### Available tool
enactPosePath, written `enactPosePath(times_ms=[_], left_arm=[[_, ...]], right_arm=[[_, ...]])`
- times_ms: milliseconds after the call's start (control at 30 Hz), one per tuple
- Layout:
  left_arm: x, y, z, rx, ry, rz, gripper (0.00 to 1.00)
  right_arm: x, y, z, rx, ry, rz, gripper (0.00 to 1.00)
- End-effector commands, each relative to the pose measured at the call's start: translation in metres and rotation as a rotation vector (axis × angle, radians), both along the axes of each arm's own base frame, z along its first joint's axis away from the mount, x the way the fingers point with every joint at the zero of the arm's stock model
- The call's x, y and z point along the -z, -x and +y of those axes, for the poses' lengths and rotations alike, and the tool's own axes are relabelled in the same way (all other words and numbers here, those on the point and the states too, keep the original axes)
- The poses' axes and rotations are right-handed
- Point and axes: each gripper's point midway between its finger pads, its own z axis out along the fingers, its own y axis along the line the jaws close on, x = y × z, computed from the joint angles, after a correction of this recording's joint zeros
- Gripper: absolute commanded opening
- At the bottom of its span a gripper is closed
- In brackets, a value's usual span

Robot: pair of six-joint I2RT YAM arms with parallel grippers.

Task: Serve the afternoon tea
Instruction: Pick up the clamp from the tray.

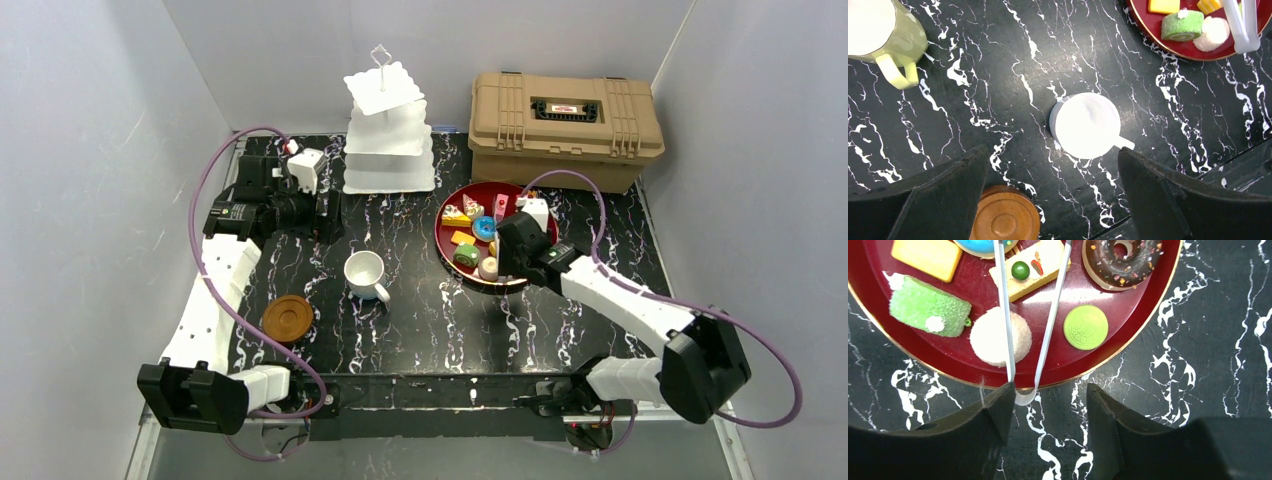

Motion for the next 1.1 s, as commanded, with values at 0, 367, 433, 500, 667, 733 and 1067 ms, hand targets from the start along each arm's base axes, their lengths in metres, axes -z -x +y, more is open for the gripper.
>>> enactPosePath(times_ms=[0, 367, 433, 500, 667, 733, 1067], left_arm=[[-0.006, 0.007, -0.001, 0.039, -0.039, -0.009, 0.99], [-0.012, 0.009, -0.007, 0.096, -0.048, -0.04, 0.99], [-0.012, 0.011, -0.008, 0.108, -0.048, -0.039, 0.99], [-0.011, 0.013, -0.009, 0.124, -0.05, -0.037, 0.99], [-0.013, 0.02, -0.015, 0.182, -0.048, -0.057, 0.99], [-0.017, 0.024, -0.021, 0.221, -0.031, -0.073, 0.99], [-0.065, 0.049, -0.052, 0.551, 0.026, -0.189, 0.99]], right_arm=[[0.007, -0.012, 0.01, 0.008, -0.01, -0.002, 0.6], [0.025, -0.03, 0.006, 0.03, -0.008, 0.002, 0.52], [0.028, -0.035, 0.005, 0.031, -0.009, 0.003, 0.51], [0.031, -0.038, 0.004, 0.025, -0.003, 0.007, 0.48], [0.037, -0.041, 0.007, 0.005, 0.001, 0.016, 0.33], [0.037, -0.041, 0.006, 0.001, 0.004, 0.013, 0.26], [-0.035, -0.044, -0.01, -0.044, 0.054, -0.136, 0.01]])
